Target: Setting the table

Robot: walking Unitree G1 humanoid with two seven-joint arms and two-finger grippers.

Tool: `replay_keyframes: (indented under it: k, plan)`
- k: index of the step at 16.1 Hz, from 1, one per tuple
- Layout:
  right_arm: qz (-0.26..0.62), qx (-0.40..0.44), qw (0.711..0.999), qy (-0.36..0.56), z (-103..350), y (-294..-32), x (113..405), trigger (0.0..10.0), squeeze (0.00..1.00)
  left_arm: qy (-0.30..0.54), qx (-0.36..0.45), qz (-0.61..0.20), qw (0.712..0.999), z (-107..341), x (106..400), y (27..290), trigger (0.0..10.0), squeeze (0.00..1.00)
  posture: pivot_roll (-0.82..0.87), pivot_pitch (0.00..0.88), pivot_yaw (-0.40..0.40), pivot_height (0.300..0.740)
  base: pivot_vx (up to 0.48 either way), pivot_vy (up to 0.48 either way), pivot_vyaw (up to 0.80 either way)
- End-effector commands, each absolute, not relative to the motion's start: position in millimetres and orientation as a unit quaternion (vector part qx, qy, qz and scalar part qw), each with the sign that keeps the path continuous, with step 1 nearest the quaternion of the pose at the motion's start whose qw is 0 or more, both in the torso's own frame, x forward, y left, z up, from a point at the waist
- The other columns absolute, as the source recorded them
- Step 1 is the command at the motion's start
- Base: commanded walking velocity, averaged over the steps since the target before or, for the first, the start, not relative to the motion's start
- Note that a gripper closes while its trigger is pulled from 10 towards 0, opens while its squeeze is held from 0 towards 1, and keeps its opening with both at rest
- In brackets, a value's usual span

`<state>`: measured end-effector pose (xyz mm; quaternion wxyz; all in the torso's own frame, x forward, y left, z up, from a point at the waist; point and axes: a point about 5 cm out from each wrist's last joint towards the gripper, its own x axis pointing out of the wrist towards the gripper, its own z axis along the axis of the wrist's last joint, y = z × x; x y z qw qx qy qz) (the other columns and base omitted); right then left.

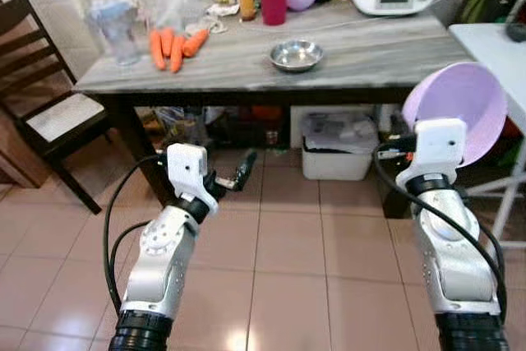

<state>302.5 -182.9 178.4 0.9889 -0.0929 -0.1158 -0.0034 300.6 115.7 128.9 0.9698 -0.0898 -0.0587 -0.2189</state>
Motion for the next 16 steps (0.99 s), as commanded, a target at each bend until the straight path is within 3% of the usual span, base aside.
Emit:
replay_keyframes:
  k: [1,16]
  plan:
    - [0.013,-0.088,0.987,-0.131,186,-172,304,10.0,0.00,-0.059,-0.083,-0.209,0.973,130,301,126,10.0,0.00,-0.23,0.029,0.065,0.740,0.480,0.000,0.00]
    - [0.011,-0.101,0.986,-0.133,190,-178,307,10.0,0.00,-0.060,-0.086,-0.235,0.966,130,297,113,10.0,0.00,-0.24,0.031,0.061,0.740,0.480,0.000,0.00]
